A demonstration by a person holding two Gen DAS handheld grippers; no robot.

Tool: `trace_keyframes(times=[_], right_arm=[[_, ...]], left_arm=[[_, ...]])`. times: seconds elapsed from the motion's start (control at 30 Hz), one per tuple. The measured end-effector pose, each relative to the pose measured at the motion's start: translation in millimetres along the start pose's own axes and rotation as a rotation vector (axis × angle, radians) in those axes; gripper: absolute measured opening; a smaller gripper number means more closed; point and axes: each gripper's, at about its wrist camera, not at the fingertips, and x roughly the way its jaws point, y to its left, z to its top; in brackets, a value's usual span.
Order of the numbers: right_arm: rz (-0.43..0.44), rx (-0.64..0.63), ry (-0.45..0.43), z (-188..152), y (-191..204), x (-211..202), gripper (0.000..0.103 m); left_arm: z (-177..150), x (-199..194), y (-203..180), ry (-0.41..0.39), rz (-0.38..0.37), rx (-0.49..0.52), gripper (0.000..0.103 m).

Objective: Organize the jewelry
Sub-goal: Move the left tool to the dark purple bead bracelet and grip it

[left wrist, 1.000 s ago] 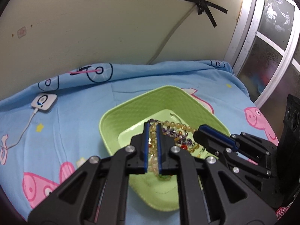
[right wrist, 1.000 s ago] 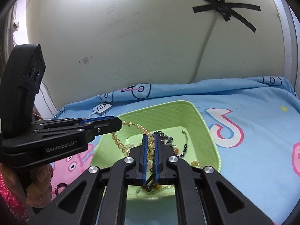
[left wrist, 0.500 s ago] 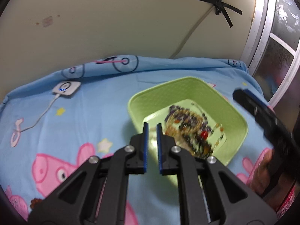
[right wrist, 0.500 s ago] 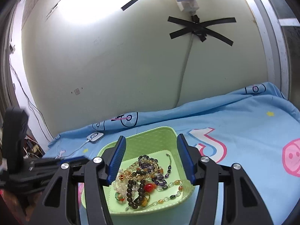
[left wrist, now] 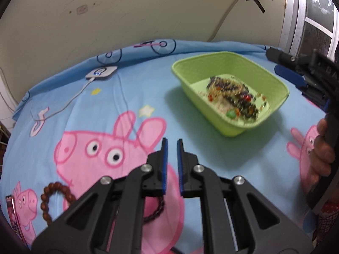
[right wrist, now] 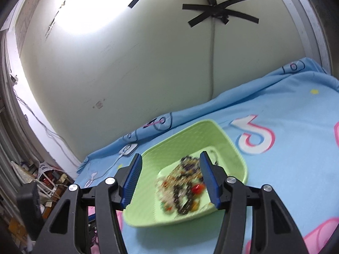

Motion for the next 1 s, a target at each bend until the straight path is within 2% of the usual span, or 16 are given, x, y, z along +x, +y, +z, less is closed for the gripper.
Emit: trace_keyframes(times=[0.33,0.5,0.8,1.0], right_arm=[[0.075,0.029,0.094,-49.5,20.3,-27.4,0.038],[0.091,0.017,0.152,-71.1,30.2,-27.5,0.038],[0.09,-0.029,0.216,-89.1,50.4,-15.4,0.038],[0.091,-0.065,0.252,-96.9,65.1,-6.5,0.038]], left_arm=[[-28.4,-3.0,9.3,-0.005,0.025,0.006,0.008],[-35.8,-3.0,13.5,-0.009,0.041,0.007,0.008],[-49.4,-7.3,30.8,-0.024,0.063,-0.004,0.008],[-59.0,-11.8,54.6,-0.035,0.086,-0.046,0.008]])
